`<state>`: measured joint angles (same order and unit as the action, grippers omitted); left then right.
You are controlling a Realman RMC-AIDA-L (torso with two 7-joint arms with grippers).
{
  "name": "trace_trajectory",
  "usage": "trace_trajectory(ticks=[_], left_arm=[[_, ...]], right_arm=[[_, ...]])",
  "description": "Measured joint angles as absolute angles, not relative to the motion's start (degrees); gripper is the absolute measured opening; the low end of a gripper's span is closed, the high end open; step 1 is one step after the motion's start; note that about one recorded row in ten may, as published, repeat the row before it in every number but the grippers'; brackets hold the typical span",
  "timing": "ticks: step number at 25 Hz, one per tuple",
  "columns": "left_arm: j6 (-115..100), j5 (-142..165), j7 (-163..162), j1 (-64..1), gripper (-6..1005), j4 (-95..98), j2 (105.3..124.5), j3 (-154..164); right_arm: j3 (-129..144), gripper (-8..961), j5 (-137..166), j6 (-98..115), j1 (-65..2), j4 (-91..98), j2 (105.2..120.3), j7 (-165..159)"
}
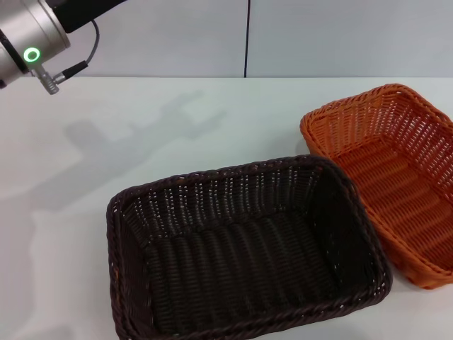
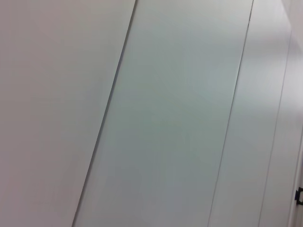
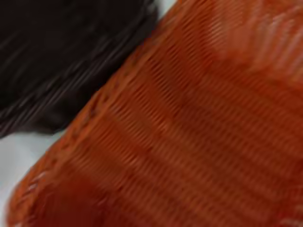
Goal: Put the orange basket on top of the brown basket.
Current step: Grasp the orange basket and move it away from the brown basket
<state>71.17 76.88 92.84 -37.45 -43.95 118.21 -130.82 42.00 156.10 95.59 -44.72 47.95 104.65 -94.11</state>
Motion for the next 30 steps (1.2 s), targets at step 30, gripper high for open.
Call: trace_trajectory(ticks=[30], left_arm=[[69.13, 73.01, 92.90, -36.66, 861, -44.08, 117.82, -132.37]], right_arm=[[58.56, 574, 154.75, 120.58, -44.55, 52.19, 113.76, -87.45]])
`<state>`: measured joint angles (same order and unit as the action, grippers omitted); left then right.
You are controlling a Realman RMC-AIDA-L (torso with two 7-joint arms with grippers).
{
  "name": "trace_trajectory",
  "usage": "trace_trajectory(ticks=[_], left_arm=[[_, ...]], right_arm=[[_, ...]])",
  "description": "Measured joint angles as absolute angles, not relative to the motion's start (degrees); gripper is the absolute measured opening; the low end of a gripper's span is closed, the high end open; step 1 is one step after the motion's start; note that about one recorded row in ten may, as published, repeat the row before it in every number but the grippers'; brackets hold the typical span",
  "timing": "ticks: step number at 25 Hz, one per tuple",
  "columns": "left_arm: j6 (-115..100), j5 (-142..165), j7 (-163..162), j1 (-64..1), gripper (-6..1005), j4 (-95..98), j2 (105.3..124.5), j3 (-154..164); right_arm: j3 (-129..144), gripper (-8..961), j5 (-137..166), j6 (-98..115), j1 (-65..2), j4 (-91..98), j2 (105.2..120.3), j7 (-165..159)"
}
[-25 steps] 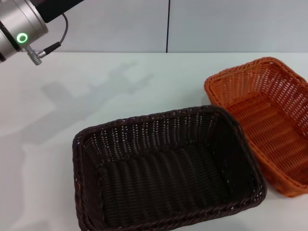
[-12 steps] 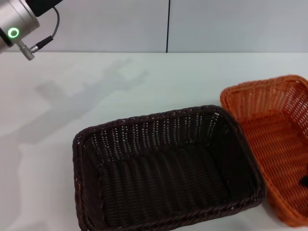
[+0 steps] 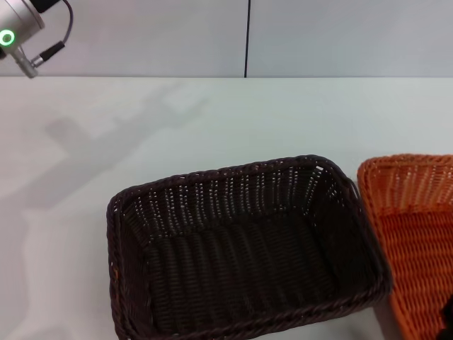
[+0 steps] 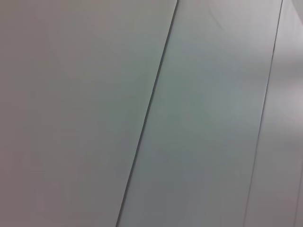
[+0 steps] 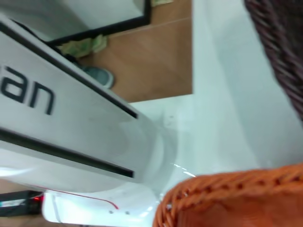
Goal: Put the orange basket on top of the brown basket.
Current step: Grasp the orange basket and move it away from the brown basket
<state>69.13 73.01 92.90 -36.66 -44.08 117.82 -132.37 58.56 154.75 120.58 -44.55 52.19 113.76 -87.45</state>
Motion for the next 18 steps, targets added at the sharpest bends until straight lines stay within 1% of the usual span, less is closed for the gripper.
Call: trace_trajectory(ticks=[1, 2, 6, 10, 12, 14, 15, 16, 17, 18], left_arm=[[68.68, 73.29, 92.90, -36.74, 861, -45.14, 117.78, -132.53], [68.68, 73.29, 92.90, -36.74, 861, -45.14, 117.78, -132.53], [67.94, 73.37, 92.90, -36.92, 861, -45.26, 117.67, -132.54], [67.83, 73.39, 92.87, -36.80, 860, -45.34, 117.62, -132.54], [67.83, 73.39, 92.83, -36.62, 860, -45.37, 117.61, -132.54], [67.85, 73.37, 92.79, -36.44, 860, -45.37, 117.60, -132.54], [67.85, 73.36, 92.79, -36.39, 860, -45.37, 117.60, -132.54], [67.90, 73.35, 92.78, -36.32, 860, -45.37, 117.60, -132.54], [67.93, 73.30, 92.78, -36.23, 860, -45.34, 117.62, -132.54], [67.99, 73.27, 92.77, -36.16, 860, -45.28, 117.65, -132.54]], right_arm=[[58.73, 574, 154.26, 122.03, -44.49, 52.22, 114.27, -87.44], [58.73, 574, 154.26, 122.03, -44.49, 52.22, 114.27, -87.44], [61.53, 574, 152.88, 124.83, -44.23, 52.44, 115.64, -87.85], [62.10, 573, 152.73, 124.87, -43.96, 52.41, 115.92, -87.98], [60.04, 573, 152.18, 124.90, -43.92, 53.91, 115.68, -87.93], [56.51, 573, 151.52, 124.78, -43.96, 56.49, 114.84, -87.68], [54.28, 573, 151.27, 124.59, -44.07, 58.06, 114.21, -87.55], [50.14, 573, 150.67, 123.85, -44.48, 61.22, 113.08, -87.30], [50.14, 573, 150.67, 123.85, -44.48, 61.22, 113.08, -87.30], [48.38, 573, 150.38, 123.09, -44.71, 62.64, 112.52, -87.24]])
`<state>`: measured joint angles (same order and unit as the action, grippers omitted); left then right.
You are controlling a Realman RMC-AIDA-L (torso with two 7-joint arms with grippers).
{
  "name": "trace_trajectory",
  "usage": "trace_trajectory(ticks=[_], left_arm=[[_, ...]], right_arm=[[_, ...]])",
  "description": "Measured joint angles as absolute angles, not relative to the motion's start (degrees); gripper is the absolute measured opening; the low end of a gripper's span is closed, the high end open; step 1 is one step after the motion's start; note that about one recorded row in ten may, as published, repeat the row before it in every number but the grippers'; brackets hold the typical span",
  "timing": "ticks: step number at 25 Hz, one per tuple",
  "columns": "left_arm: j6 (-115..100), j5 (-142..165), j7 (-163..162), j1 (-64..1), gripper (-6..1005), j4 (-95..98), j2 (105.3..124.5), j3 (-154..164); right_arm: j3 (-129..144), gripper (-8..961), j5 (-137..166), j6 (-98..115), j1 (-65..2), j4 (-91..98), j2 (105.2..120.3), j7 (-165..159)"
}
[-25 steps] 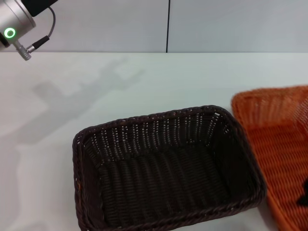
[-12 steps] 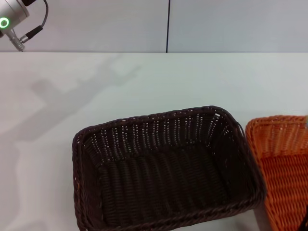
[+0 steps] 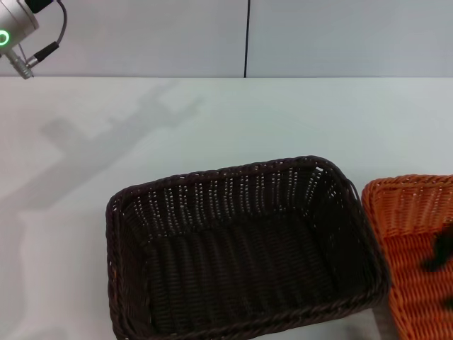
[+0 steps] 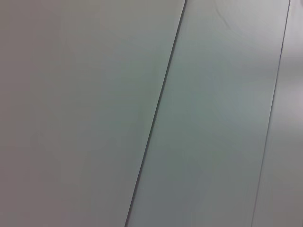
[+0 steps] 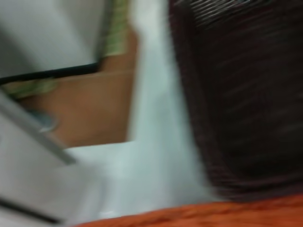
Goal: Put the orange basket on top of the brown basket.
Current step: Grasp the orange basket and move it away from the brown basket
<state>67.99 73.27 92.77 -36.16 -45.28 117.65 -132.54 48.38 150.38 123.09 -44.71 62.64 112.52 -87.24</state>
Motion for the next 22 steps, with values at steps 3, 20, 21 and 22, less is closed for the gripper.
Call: trace_trajectory(ticks=[3, 20, 21, 22], left_arm=[[68.15, 73.21, 92.76, -35.78, 860, -45.07, 117.69, -132.52], [68.35, 73.02, 92.33, -35.51, 860, -44.65, 118.01, -132.00], [68.39, 73.02, 92.26, -35.50, 860, -44.65, 118.04, -131.96], [68.42, 73.02, 92.17, -35.50, 860, -44.65, 118.06, -131.92]], right_arm=[[46.46, 573, 150.33, 115.16, -45.12, 65.32, 110.11, -87.18], [49.25, 572, 154.69, 97.73, -46.69, 59.89, 108.43, -83.80], [49.36, 571, 154.76, 97.10, -46.73, 58.90, 108.44, -83.48], [49.42, 571, 154.76, 96.64, -46.80, 58.12, 108.44, -83.21]])
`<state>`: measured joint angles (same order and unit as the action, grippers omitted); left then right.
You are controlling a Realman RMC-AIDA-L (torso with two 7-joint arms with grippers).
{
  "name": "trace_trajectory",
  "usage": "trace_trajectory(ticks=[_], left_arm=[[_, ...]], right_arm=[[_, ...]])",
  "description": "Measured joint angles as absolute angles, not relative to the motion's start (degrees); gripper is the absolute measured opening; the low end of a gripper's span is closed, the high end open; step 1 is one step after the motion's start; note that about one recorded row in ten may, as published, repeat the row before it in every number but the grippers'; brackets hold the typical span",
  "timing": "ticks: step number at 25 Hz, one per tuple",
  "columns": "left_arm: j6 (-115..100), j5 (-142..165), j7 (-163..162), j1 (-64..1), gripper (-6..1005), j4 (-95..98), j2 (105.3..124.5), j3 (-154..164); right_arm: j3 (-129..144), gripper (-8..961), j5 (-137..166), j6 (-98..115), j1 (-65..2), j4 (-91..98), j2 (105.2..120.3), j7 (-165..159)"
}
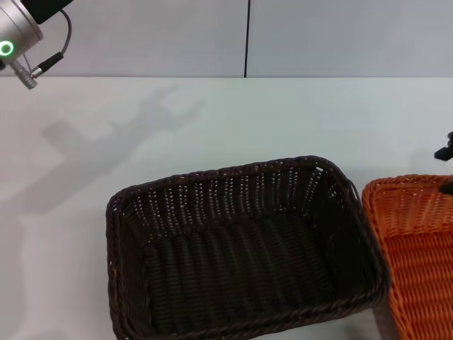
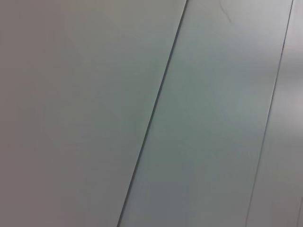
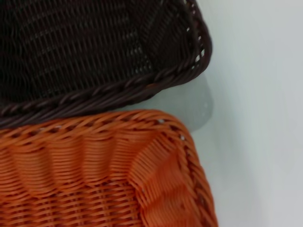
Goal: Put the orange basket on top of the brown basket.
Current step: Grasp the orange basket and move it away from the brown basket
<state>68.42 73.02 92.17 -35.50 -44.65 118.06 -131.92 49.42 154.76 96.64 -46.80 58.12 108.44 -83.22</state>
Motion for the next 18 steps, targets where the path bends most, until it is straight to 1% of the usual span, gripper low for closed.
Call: trace_trajectory(ticks=[6, 11, 16, 18], left_arm=[[68.54, 72.97, 91.71, -35.65, 860, -44.64, 118.12, -131.36], [68.32, 72.95, 91.69, -36.06, 859, -44.58, 118.13, -131.31], [67.78, 72.94, 91.72, -36.13, 859, -44.36, 118.10, -131.31], [67.65, 72.94, 91.80, -36.17, 859, -44.16, 118.08, -131.34]], right_arm=[[49.94, 571, 154.85, 92.41, -47.46, 51.40, 108.56, -80.88], [49.98, 509, 155.02, 87.29, -47.87, 45.64, 108.86, -78.84], [48.84, 313, 153.53, 85.88, -47.68, 44.48, 108.94, -77.43], [48.40, 299, 152.81, 86.01, -47.58, 44.60, 108.73, -77.34]])
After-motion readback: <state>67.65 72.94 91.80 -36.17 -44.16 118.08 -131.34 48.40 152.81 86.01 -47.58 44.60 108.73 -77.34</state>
